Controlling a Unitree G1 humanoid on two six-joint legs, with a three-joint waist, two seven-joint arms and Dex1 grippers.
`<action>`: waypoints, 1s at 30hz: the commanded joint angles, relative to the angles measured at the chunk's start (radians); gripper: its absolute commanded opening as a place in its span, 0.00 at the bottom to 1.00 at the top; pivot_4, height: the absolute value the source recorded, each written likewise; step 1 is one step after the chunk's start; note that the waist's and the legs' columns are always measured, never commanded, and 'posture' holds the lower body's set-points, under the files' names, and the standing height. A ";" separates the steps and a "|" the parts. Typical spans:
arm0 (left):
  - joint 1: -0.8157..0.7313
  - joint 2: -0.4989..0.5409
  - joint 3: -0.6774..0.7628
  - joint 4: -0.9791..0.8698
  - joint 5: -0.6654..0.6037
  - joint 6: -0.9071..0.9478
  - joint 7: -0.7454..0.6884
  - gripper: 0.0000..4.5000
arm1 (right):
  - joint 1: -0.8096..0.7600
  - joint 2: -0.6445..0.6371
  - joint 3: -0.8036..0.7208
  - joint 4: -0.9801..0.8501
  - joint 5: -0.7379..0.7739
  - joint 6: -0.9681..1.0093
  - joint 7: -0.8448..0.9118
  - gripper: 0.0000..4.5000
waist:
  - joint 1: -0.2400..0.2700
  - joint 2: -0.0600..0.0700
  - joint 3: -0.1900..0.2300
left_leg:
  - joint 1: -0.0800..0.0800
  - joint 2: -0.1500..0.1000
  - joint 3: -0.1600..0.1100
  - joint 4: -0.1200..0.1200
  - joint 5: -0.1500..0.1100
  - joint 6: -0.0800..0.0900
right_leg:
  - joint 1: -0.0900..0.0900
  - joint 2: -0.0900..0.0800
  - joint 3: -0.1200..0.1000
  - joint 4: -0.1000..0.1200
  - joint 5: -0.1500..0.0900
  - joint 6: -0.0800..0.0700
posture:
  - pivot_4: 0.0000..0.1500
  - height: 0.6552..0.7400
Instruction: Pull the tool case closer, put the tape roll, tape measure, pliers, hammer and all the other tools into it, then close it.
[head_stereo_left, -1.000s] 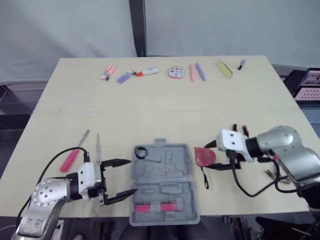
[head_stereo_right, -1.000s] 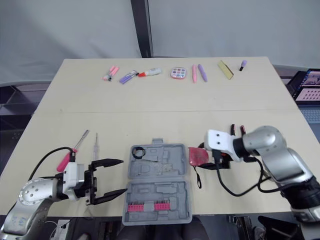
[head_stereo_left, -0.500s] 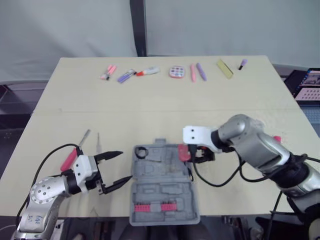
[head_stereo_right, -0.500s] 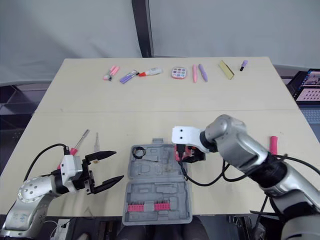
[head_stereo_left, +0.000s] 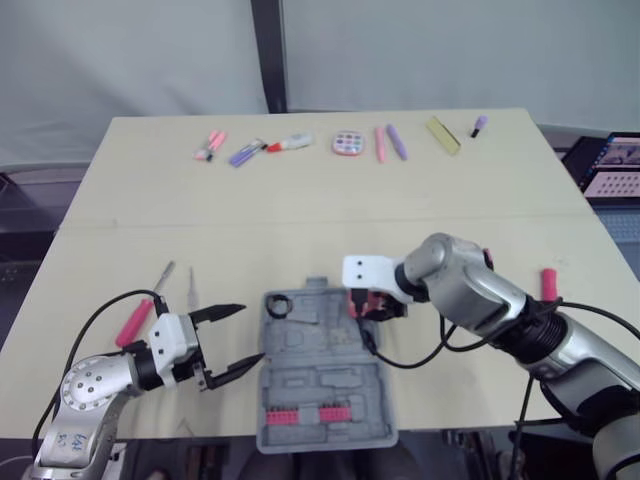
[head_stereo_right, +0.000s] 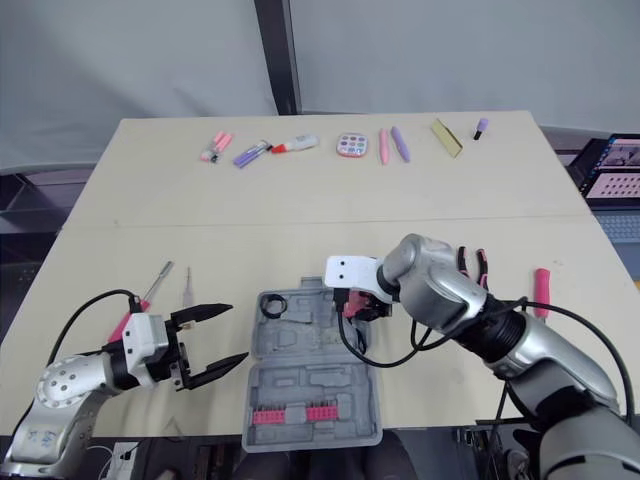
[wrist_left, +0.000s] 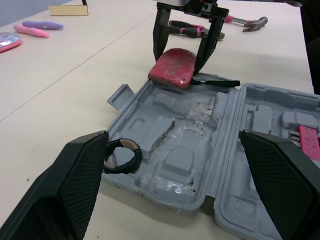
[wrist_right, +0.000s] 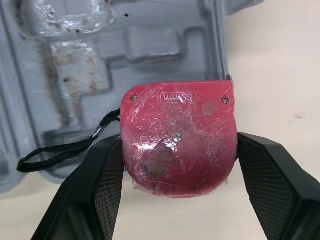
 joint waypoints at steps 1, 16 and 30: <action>0.009 -0.005 0.003 -0.036 0.000 -0.011 0.008 1.00 | -0.026 0.004 0.000 -0.004 -0.026 -0.033 0.000 0.66 | -0.002 0.000 0.000 | 0.000 0.000 0.000 0.000 0.000 0.000 | 0.000 0.000 0.000 0.000 0.000 0.000 | 1.00 1.00; 0.013 -0.010 -0.012 -0.083 -0.001 0.023 0.037 1.00 | -0.061 0.023 0.022 -0.001 -0.050 -0.129 0.085 0.66 | -0.003 0.000 0.000 | 0.000 0.000 0.000 0.000 0.000 0.000 | -0.001 0.000 0.000 0.001 0.000 0.000 | 1.00 1.00; 0.044 -0.027 -0.010 -0.092 0.009 0.011 0.047 1.00 | -0.063 0.056 0.029 0.072 -0.095 -0.204 0.102 0.66 | -0.003 0.000 0.000 | 0.000 0.000 0.000 0.000 0.000 0.000 | -0.002 0.000 0.000 0.001 0.000 0.000 | 1.00 1.00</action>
